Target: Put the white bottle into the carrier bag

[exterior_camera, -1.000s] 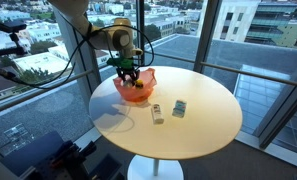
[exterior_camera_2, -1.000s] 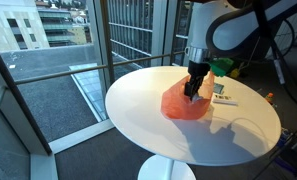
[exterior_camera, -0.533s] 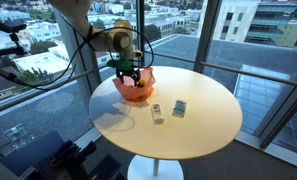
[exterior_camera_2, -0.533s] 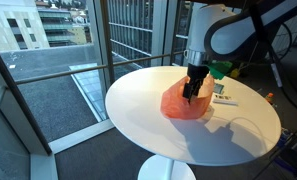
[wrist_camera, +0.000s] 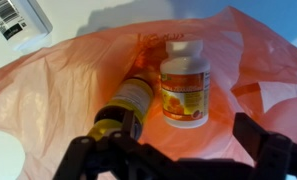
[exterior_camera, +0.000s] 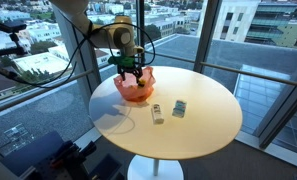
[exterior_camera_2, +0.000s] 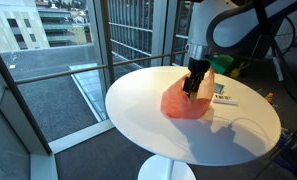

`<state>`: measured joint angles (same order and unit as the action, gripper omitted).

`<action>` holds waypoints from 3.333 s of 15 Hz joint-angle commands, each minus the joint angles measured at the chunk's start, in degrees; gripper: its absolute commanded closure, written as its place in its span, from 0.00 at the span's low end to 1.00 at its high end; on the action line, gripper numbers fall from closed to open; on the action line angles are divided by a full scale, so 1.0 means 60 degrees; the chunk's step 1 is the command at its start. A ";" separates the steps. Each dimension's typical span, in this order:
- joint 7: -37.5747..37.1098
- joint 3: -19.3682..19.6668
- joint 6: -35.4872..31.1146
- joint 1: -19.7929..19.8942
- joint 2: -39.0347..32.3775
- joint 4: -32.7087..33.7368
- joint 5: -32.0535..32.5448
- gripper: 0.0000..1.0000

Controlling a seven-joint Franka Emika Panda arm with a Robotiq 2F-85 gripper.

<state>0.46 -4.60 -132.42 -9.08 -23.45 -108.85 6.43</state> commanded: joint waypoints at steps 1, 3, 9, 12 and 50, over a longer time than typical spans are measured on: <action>-0.0100 0.0010 0.0248 0.0067 0.0358 -0.0010 0.0005 0.00; -0.0076 0.0010 0.0239 0.0095 0.0494 -0.0041 -0.0020 0.00; -0.0084 0.0064 0.0185 0.0180 0.0596 -0.0034 -0.0034 0.00; -0.0108 0.0098 0.0165 0.0230 0.0517 0.0004 -0.0045 0.00; -0.0035 0.0064 -0.0359 0.0303 -0.0090 -0.0077 -0.0305 0.00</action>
<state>0.48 -4.07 -134.02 -7.53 -23.70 -109.23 4.81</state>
